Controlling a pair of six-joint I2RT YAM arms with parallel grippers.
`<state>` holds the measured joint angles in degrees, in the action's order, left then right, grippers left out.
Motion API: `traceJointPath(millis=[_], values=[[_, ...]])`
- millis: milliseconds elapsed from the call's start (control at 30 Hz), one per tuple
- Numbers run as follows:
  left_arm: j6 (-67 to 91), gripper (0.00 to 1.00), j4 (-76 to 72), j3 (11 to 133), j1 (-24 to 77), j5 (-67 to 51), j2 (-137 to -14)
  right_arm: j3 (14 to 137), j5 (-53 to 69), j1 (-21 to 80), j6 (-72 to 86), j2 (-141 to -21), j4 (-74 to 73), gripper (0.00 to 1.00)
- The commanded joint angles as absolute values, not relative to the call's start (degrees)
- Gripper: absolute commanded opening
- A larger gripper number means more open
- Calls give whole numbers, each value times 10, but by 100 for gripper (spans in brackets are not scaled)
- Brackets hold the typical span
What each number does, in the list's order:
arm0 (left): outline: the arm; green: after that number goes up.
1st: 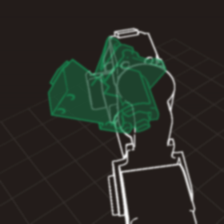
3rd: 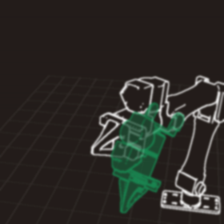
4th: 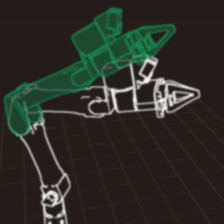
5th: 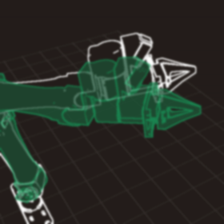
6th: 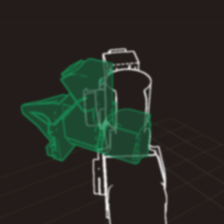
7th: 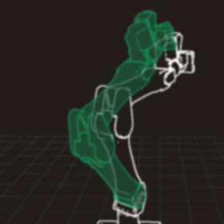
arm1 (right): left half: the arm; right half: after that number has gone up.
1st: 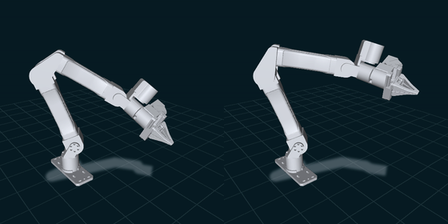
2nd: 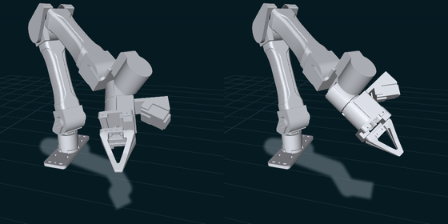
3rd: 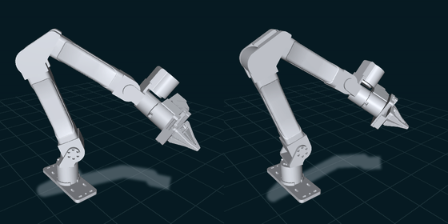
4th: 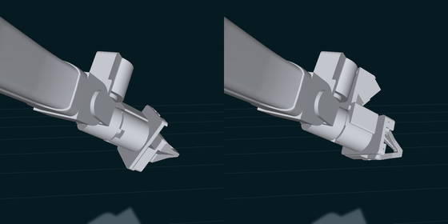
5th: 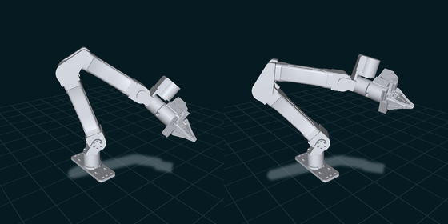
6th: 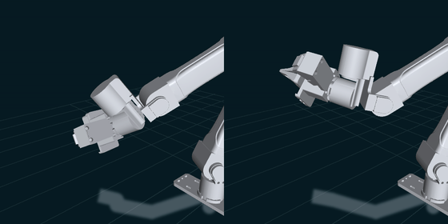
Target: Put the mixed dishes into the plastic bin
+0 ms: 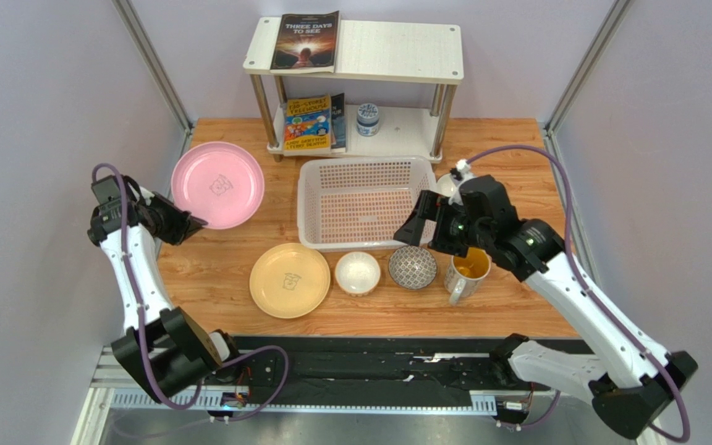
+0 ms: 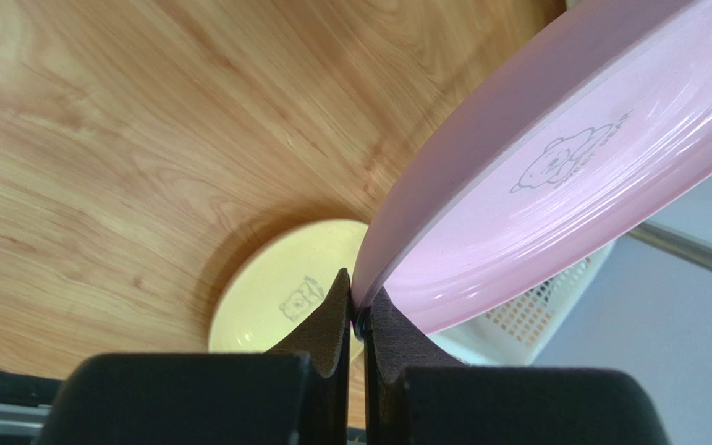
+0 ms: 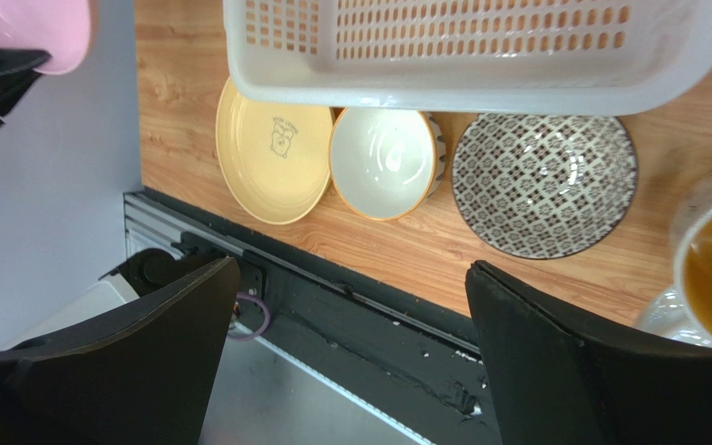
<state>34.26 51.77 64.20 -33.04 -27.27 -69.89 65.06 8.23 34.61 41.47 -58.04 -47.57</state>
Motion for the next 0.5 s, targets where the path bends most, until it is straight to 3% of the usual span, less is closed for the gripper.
traceJointPath(millis=[0, 167, 467], values=[[350, 0, 555, 633, -303, -325, -640, 726, 56, 389, 453, -638, -438, 99], [382, 0, 548, 625, -244, -346, -603, 814, 1, 448, 468, -715, -454, 99], [437, 0, 493, 513, -195, -369, -542, 800, -38, 497, 507, -802, -386, 100]])
